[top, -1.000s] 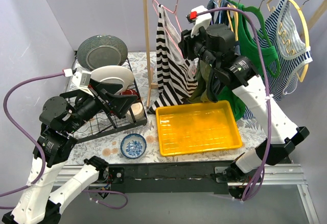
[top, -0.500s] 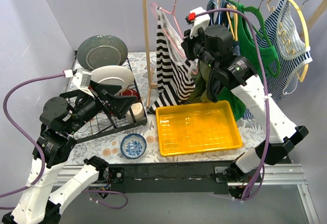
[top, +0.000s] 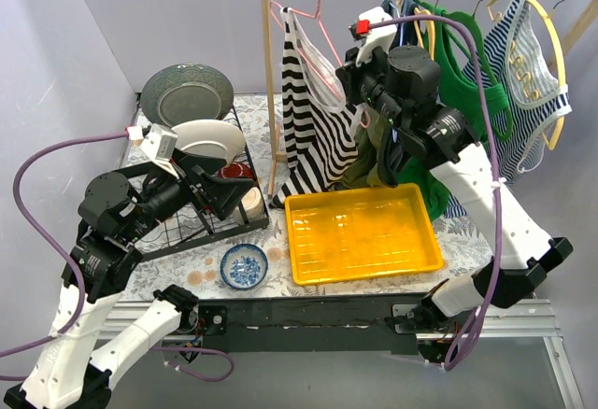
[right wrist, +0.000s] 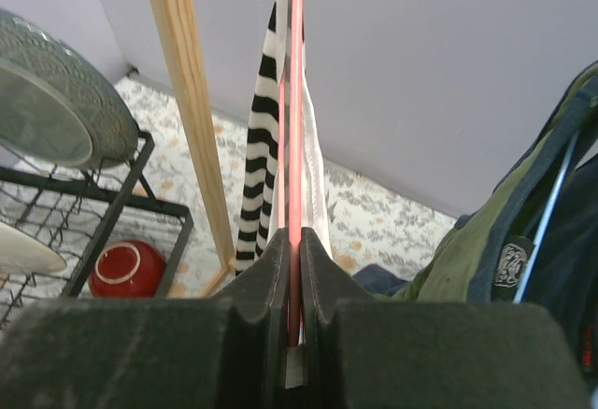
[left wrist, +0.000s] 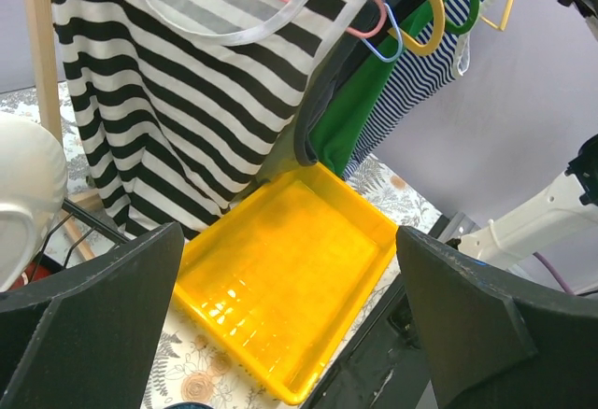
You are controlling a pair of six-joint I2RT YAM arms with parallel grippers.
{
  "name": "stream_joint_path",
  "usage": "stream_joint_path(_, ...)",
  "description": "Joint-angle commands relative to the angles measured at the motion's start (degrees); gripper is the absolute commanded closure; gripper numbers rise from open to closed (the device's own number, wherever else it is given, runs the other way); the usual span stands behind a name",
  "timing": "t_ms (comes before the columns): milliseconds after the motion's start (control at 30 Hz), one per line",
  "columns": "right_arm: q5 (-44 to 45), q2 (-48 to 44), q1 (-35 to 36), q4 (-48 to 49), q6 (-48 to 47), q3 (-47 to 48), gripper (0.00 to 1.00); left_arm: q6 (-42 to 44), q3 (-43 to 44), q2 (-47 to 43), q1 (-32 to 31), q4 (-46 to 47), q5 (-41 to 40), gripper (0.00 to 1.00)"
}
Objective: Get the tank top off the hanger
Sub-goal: Pick up the hanger from the clothesline.
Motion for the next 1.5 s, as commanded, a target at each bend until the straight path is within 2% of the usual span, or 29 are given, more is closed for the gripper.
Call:
stream_joint_path(0,2.8,-5.8,0.2,11.4,0.3,-2.2,0.99,0.7,2.0,0.9,-0.2,-0.5,-0.2,0.02)
stream_joint_path(167,4.3,-10.0,0.2,16.8,1.4,-9.4,0.99,0.8,1.8,1.4,-0.2,-0.5,-0.5,0.02)
stream_joint_path(467,2.5,-12.3,0.2,10.7,1.8,-9.7,0.99,1.1,3.5,3.6,-0.2,-0.4,-2.3,0.02)
stream_joint_path(600,0.3,-14.9,0.1,7.3,3.3,-11.3,0.99,2.1,7.4,6.3,-0.2,0.3,-1.6,0.02)
stream_joint_path(733,-8.6,-20.4,0.3,8.5,5.1,-18.7,0.99,0.9,11.1,10.2,-0.2,3.0,-2.7,0.07)
stream_joint_path(867,-12.9,-23.6,0.3,6.1,6.5,-19.4,0.99,-0.7,15.3,15.3,-0.2,7.2,-1.0,0.08)
stream_joint_path(933,-14.9,-24.5,0.3,4.7,6.7,-19.5,0.99,-1.4,21.2,19.0,-0.2,7.6,-2.2,0.11)
stream_joint_path(1067,-16.0,-25.8,0.3,2.7,6.5,-19.7,0.99,-0.9,30.2,28.7,-0.2,9.6,0.0,0.18)
stream_joint_path(1267,-18.8,-27.8,0.4,5.1,8.3,-22.6,0.99,-1.5,37.7,36.4,-0.2,16.8,10.7,0.28)
stream_joint_path(1467,-22.0,-27.8,0.3,6.8,10.8,-23.8,0.99,-5.2,37.1,41.1,-0.3,23.4,17.6,0.29)
